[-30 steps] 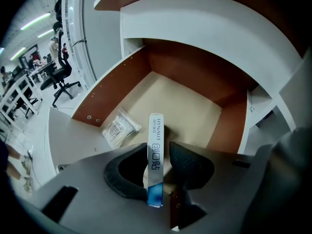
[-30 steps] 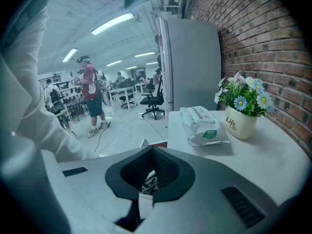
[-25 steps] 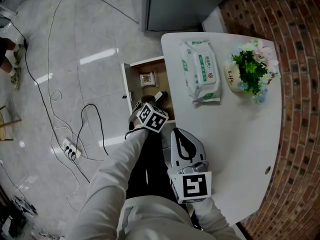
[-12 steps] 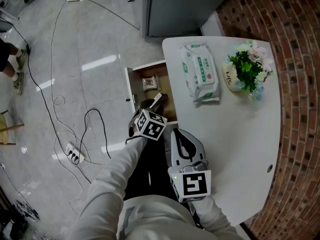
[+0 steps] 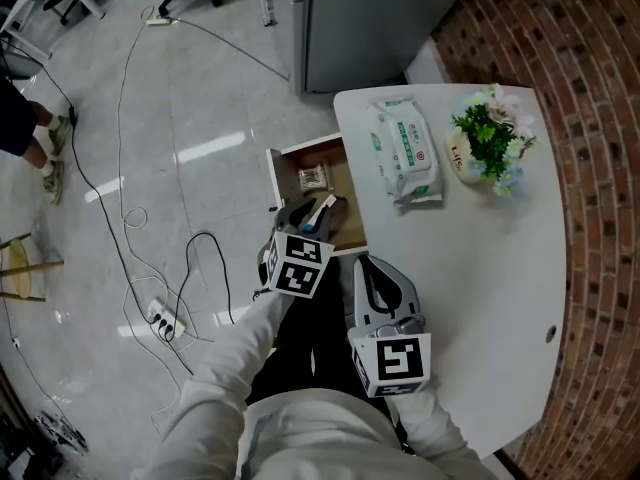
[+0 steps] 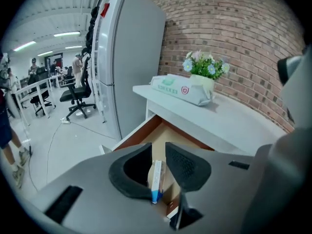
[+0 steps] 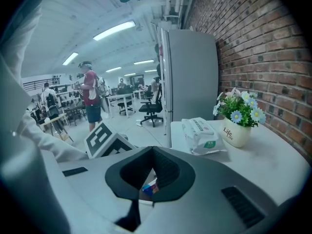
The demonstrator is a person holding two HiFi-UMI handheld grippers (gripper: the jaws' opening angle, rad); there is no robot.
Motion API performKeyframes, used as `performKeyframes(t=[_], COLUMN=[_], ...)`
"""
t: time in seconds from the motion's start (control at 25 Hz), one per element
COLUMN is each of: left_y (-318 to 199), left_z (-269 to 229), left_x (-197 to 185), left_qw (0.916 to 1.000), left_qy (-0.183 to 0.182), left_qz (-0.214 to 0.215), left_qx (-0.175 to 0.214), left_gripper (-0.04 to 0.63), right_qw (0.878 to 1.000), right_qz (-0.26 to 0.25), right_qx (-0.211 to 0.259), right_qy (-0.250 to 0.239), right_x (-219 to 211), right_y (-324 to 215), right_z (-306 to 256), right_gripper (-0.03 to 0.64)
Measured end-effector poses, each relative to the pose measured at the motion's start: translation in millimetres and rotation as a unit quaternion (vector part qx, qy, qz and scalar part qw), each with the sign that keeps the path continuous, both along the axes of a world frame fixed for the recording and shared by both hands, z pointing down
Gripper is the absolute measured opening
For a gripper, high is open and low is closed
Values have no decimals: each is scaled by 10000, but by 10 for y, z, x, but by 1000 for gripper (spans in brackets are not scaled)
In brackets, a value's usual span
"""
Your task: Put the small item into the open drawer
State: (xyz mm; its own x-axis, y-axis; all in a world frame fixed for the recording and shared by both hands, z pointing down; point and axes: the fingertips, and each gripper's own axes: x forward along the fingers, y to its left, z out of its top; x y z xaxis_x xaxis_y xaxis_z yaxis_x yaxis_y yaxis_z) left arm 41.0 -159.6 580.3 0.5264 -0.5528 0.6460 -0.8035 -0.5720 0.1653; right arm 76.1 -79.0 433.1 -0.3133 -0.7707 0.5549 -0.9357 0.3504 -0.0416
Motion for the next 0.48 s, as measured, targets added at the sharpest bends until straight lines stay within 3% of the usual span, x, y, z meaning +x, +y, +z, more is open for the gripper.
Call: performKeyframes(t=[0.48], left_y=[118], left_z=[-1044], left_x=[-265], left_qw=[9956], left_qy=[315], left_qz=[-51], left_qx=[883], left_gripper=[70], right_qw=[9994], right_qz=[174], right_qx=[307], right_qy=[-17], right_x=[27], right_y=[70], right_z=[-233], right_gripper=[27])
